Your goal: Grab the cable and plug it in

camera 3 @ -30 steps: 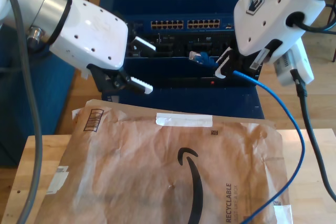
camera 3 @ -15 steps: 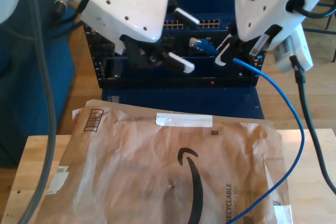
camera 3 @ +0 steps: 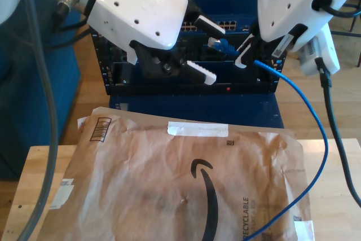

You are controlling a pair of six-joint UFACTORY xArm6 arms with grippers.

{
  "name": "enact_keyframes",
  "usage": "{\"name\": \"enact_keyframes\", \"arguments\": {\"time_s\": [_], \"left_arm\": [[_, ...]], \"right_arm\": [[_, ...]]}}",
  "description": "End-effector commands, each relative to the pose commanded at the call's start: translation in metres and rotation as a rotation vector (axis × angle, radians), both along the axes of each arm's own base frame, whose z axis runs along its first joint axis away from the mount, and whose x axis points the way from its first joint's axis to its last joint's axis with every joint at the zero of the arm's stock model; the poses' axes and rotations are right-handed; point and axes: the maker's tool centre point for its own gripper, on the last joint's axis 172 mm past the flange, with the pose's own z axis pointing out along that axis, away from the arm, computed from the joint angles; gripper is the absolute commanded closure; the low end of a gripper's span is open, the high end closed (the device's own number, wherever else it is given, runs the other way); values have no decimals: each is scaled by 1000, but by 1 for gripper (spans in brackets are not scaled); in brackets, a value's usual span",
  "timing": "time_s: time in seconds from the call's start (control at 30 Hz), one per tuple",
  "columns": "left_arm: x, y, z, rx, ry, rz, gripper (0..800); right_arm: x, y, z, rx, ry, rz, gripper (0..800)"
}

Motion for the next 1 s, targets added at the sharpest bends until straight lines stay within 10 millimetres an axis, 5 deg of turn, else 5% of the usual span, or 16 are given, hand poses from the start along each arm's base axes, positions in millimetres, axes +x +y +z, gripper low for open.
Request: {"name": "enact_keyframes", "arguments": {"time_s": [0.17,0.5,0.67,1.0], "left_arm": [[2,1,0,0,0,8,203],[3,0,0,-5,5,13,301],[4,-4,4,-34,13,16,447],[19,10,5,-64,28,67,466]], "right_arm": [[0,0,0,0,0,0,796],[-1,-1,-1,0,1,-2,796],[-1,-1,-2,-2,3,-2,796],[-1,-2,2,2,-6,-5,796]]}}
